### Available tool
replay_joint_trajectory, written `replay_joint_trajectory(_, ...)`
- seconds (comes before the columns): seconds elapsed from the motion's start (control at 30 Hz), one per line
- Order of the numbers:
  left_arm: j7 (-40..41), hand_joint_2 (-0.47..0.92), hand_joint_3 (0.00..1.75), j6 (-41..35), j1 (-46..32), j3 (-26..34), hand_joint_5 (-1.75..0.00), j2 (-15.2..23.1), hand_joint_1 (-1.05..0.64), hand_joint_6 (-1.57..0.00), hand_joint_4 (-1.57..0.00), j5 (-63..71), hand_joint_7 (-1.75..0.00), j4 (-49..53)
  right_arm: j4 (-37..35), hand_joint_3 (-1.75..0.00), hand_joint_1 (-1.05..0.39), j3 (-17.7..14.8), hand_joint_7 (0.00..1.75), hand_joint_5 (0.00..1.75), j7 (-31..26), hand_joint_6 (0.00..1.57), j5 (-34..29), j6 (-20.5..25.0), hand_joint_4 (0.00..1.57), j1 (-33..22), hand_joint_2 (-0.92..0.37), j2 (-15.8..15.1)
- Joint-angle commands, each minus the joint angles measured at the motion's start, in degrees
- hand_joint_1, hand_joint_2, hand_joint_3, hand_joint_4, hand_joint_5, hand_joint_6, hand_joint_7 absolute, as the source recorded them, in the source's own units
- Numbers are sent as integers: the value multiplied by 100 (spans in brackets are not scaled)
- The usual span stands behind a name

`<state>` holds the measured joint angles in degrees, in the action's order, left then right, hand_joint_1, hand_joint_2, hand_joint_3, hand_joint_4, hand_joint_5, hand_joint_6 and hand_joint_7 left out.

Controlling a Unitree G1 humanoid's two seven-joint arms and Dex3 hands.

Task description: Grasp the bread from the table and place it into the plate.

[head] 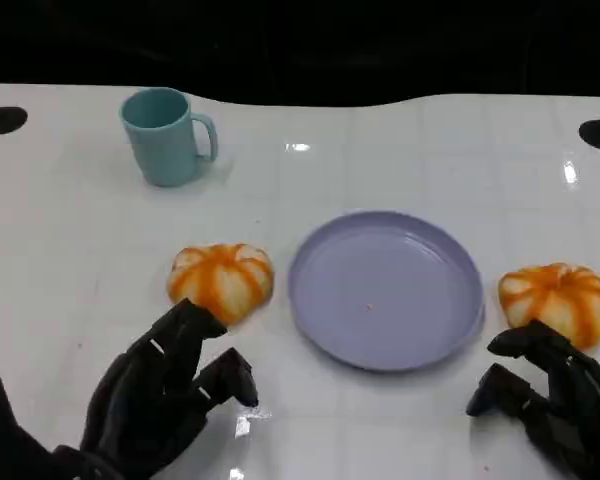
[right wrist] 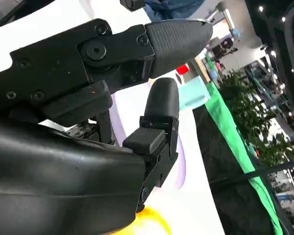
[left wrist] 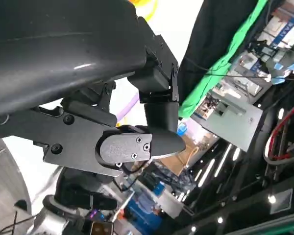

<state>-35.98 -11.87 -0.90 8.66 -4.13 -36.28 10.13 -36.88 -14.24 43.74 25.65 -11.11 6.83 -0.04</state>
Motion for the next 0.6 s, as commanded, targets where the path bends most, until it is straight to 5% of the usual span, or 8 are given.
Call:
replay_joint_trajectory(0.03,81,92,34,435,107,12,-161,56,-57,-55,-60,273,-107,-76,15,-23,-50,15,112,149,-35,62,-10,59,68,-49,-92,-44)
replay_joint_trajectory(0.07,86,92,23,721,164,-6,-125,73,-59,-52,-50,459,-67,-76,-2,-23,-51,18,111,148,-11,61,-7,67,67,-34,-92,-55)
replay_joint_trajectory(0.1,88,92,19,964,213,-26,-109,101,-60,-56,-48,636,-45,-80,-15,-23,-51,21,111,148,-4,61,-14,59,67,-25,-92,-62)
replay_joint_trajectory(0.17,137,92,16,1369,277,-102,-87,243,-60,-57,-41,1052,-19,-111,-34,-23,-52,18,111,147,-32,62,-27,32,67,-18,-92,-53)
replay_joint_trajectory(0.37,313,92,15,1971,367,-206,-72,379,-55,-53,-30,1550,-5,-64,-16,-23,-52,33,112,147,-118,63,-71,3,67,-27,-92,-34)
replay_joint_trajectory(0.47,736,92,12,3132,624,-373,-64,949,-54,-42,-17,2916,-1,-2,-9,-23,-51,37,112,148,-90,63,-25,93,67,-7,-92,-35)
replay_joint_trajectory(0.6,922,92,11,3523,699,-470,-61,1089,-53,-38,-13,3198,0,152,-1,-23,-50,38,113,148,-81,63,-19,125,67,-4,-92,-41)
